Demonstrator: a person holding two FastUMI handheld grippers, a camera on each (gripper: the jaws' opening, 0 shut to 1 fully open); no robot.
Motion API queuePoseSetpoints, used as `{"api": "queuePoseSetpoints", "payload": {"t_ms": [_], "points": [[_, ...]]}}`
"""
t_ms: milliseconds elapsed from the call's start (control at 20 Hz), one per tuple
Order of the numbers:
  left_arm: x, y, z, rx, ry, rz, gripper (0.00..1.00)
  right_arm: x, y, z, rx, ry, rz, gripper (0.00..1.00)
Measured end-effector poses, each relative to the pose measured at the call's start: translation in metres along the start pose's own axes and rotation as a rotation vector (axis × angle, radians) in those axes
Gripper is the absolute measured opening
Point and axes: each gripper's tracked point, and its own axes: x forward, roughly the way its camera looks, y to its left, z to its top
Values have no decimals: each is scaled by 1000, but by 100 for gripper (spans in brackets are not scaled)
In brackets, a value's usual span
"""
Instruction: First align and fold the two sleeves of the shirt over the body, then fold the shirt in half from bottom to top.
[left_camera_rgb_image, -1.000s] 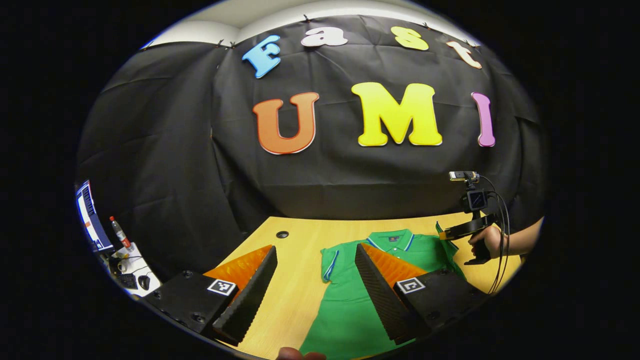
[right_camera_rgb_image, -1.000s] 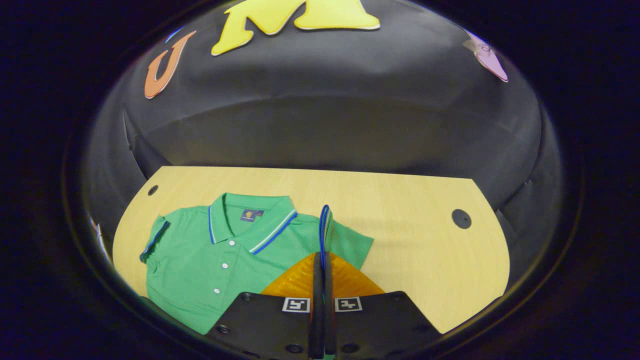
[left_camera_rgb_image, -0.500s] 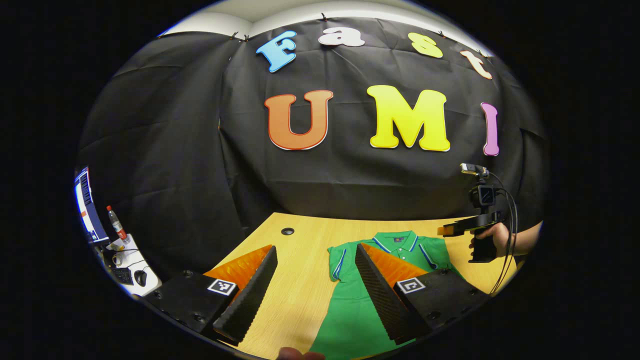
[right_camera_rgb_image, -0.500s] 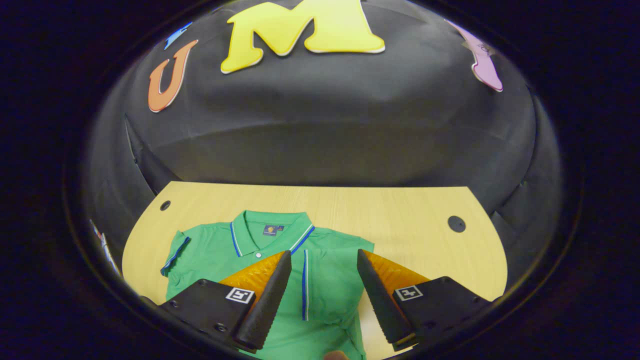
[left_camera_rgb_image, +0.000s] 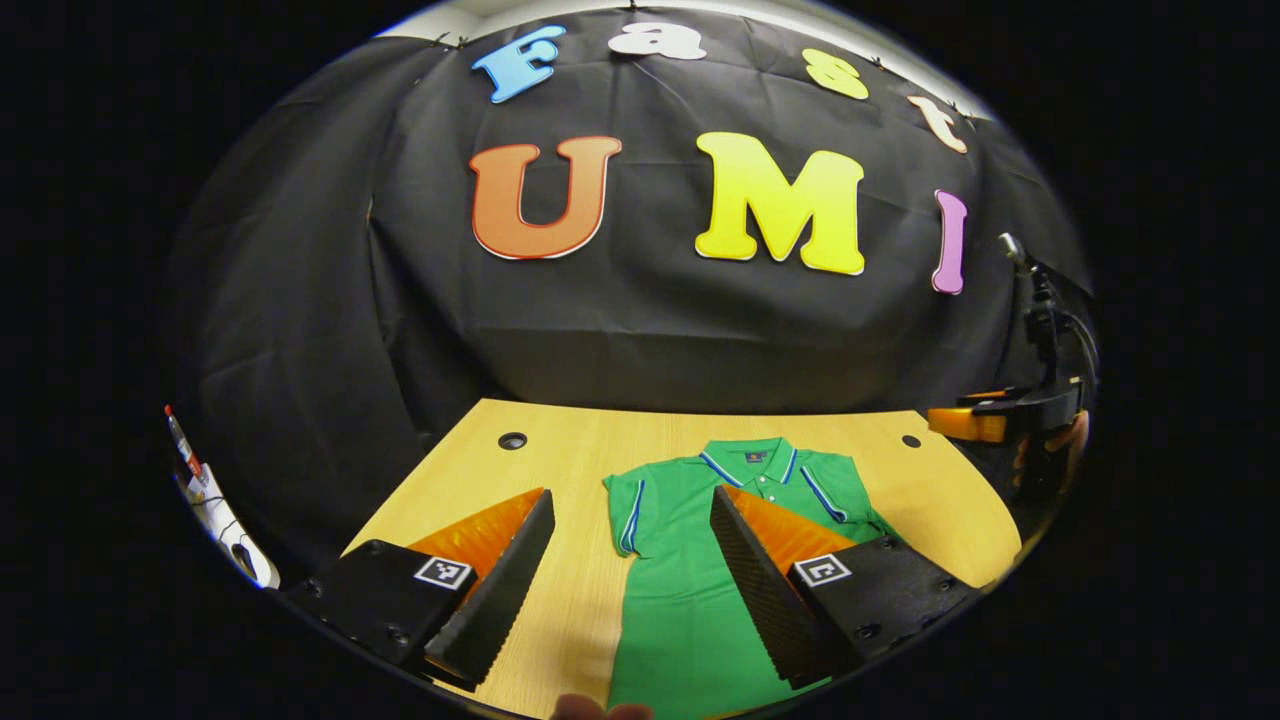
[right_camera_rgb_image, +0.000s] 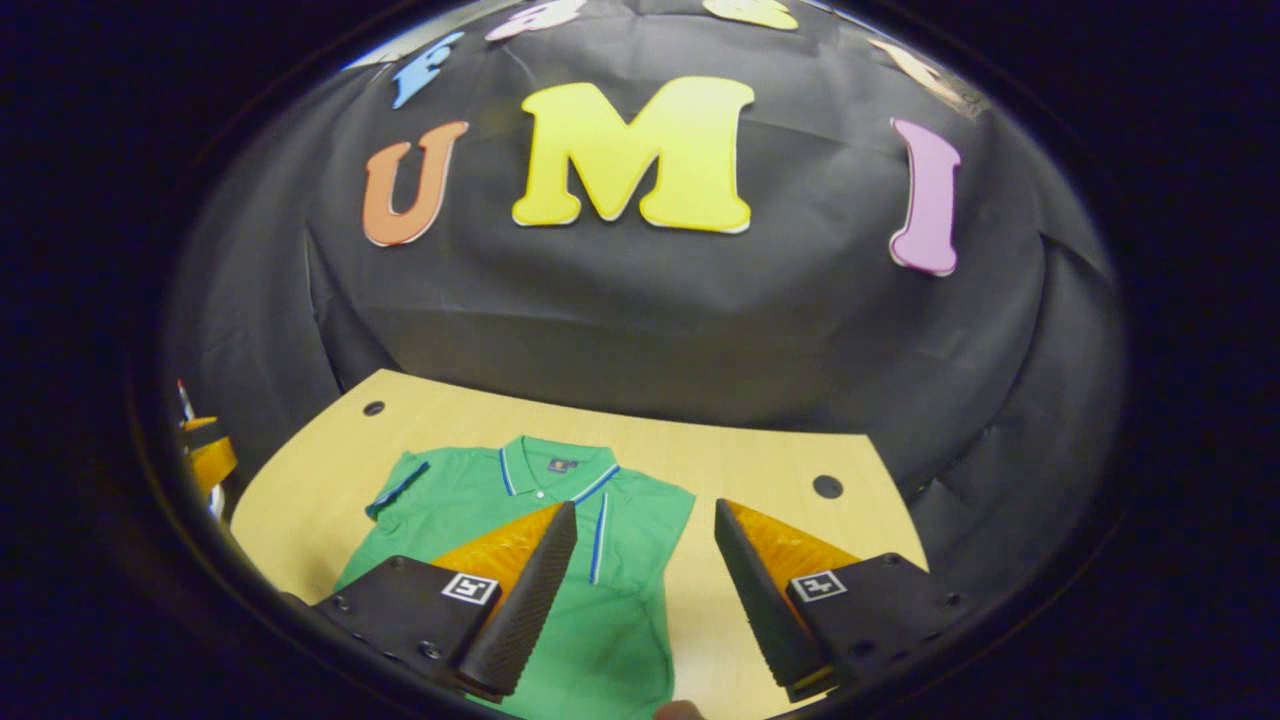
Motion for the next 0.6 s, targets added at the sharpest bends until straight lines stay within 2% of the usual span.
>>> {"api": "queuePoseSetpoints", "payload": {"t_ms": [150, 300, 600], "points": [[8, -5, -9, 4, 47, -39, 100, -47, 5, -1, 5, -42, -9, 98], [14, -11, -20, -1, 104, -88, 100, -79, 3, -16, 14, -34, -21, 96], [26, -10, -52, -40, 240, -90, 100, -120, -29, -55, 10, 18, -83, 96]]}}
